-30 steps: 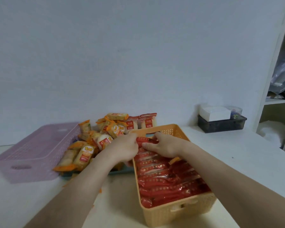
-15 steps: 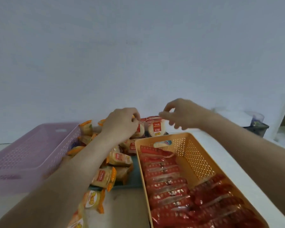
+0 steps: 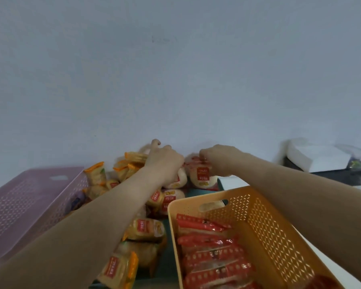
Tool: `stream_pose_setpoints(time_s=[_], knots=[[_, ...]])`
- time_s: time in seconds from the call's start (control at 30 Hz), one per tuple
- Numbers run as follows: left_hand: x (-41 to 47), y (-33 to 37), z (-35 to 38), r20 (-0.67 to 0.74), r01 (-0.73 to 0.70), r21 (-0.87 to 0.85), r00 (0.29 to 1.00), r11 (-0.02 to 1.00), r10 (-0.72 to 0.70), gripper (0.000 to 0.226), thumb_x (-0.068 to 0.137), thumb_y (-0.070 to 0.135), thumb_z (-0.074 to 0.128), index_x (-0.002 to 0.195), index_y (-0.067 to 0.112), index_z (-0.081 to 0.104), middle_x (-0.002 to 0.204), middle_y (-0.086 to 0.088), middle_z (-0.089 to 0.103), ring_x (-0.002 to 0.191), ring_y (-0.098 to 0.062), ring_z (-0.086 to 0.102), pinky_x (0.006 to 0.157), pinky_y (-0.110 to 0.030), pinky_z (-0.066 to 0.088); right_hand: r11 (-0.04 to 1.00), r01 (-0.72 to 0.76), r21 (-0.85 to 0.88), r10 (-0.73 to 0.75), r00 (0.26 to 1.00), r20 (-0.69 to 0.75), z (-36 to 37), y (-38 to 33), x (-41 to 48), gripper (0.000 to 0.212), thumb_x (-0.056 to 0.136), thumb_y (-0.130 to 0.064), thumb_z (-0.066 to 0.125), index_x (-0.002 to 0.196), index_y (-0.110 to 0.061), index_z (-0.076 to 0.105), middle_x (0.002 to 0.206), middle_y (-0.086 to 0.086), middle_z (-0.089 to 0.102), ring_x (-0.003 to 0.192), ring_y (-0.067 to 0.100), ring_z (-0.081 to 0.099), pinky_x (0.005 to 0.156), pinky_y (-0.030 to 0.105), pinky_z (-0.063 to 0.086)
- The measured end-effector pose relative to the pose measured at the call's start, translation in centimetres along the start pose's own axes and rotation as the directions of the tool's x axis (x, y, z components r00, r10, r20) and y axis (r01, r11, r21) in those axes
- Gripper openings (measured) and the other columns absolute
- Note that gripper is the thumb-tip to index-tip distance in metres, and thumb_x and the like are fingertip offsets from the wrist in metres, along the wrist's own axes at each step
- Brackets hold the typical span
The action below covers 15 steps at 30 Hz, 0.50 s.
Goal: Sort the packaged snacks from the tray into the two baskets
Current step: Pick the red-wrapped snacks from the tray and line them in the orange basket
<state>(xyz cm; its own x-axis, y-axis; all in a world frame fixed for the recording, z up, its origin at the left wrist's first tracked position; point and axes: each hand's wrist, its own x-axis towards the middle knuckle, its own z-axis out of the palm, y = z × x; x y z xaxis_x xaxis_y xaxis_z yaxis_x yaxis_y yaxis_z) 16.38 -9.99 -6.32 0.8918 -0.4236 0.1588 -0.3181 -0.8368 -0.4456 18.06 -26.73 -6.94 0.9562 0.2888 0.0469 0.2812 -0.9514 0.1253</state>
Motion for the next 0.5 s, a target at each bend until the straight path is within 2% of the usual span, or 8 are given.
stream_pose_setpoints(time_s=[0.1,0.17,0.2,0.27,0.3,0.37,0.43,0.5], knots=[[0.3,-0.6,0.4,-0.121,0.064,-0.267,0.988,0.962,-0.100,0.005,0.088,0.022,0.057,0.088,0.027,0.059,0.086,0.008,0.061,0.101,-0.017,0.055,0.106,-0.046,0.018,0.994,0.021,0.105,-0.009,0.993,-0.116,0.3,0.9,-0.2,0.042,0.089,-0.014,0.055,0.128,-0.030,0.057,0.117,0.002,0.064,0.105,0.024,0.058,0.084,0.035,0.051],[0.0,-0.9,0.1,-0.203,0.036,-0.562,0.962,0.827,-0.180,0.006,0.090,0.027,0.058,0.096,0.025,0.059,0.097,0.004,0.060,0.102,-0.019,0.054,0.098,-0.037,0.030,0.951,-0.007,0.309,0.057,0.987,-0.150,-0.6,1.5,-0.9,0.035,0.089,-0.014,0.057,0.123,-0.022,0.061,0.118,0.004,0.064,0.105,0.025,0.059,0.085,0.033,0.050],[-0.5,-1.0,-0.6,-0.210,0.014,-0.690,0.953,0.724,-0.219,0.007,0.090,0.027,0.060,0.095,0.023,0.057,0.099,0.002,0.058,0.099,-0.019,0.054,0.091,-0.033,0.036,0.867,-0.036,0.498,0.121,0.983,-0.140,-1.3,1.9,-1.5,0.031,0.089,-0.013,0.059,0.119,-0.016,0.062,0.116,0.007,0.064,0.102,0.025,0.061,0.081,0.032,0.053],[-1.8,-1.1,-2.5,-0.175,-0.028,-0.895,0.940,0.445,-0.293,0.008,0.092,0.025,0.060,0.090,0.022,0.053,0.096,0.002,0.057,0.091,-0.018,0.057,0.081,-0.032,0.045,0.488,-0.071,0.870,0.210,0.977,-0.038,-3.4,2.4,-3.4,0.025,0.087,-0.009,0.062,0.112,-0.007,0.062,0.107,0.012,0.065,0.090,0.023,0.064,0.067,0.032,0.058],[-3.0,-1.1,-3.8,-0.143,-0.063,-0.968,0.934,0.242,-0.329,0.011,0.093,0.023,0.060,0.087,0.022,0.052,0.092,0.003,0.060,0.085,-0.019,0.061,0.077,-0.036,0.051,0.296,-0.065,0.953,0.211,0.977,0.001,-4.6,2.7,-4.8,0.022,0.088,-0.008,0.061,0.110,-0.004,0.061,0.103,0.015,0.066,0.086,0.022,0.066,0.062,0.030,0.059],[-5.5,-1.3,-6.0,-0.119,-0.161,-0.982,0.931,-0.097,-0.344,0.011,0.091,0.019,0.063,0.086,0.022,0.055,0.080,0.006,0.069,0.072,-0.017,0.069,0.063,-0.037,0.059,0.082,-0.019,0.996,0.162,0.987,0.005,-6.3,3.5,-7.4,0.023,0.092,-0.008,0.057,0.113,-0.001,0.059,0.101,0.017,0.068,0.082,0.023,0.066,0.060,0.027,0.059],[-8.0,-0.7,-7.7,-0.211,-0.241,-0.968,0.930,-0.066,-0.300,0.013,0.082,0.021,0.070,0.088,0.029,0.062,0.073,0.011,0.073,0.070,-0.008,0.070,0.061,-0.027,0.058,0.031,0.000,1.000,0.062,0.998,-0.002,-7.3,3.9,-9.9,0.024,0.093,-0.008,0.056,0.117,-0.003,0.059,0.098,0.016,0.068,0.081,0.024,0.065,0.061,0.026,0.059],[-9.7,0.2,-8.1,-0.290,-0.257,-0.950,0.936,0.178,-0.199,0.024,0.074,0.027,0.077,0.088,0.042,0.065,0.078,0.020,0.072,0.079,0.003,0.068,0.074,-0.018,0.055,0.149,-0.012,0.989,-0.041,0.999,0.018,-7.6,3.9,-11.5,0.024,0.092,-0.006,0.059,0.116,-0.006,0.061,0.096,0.017,0.069,0.079,0.026,0.066,0.061,0.027,0.059]])
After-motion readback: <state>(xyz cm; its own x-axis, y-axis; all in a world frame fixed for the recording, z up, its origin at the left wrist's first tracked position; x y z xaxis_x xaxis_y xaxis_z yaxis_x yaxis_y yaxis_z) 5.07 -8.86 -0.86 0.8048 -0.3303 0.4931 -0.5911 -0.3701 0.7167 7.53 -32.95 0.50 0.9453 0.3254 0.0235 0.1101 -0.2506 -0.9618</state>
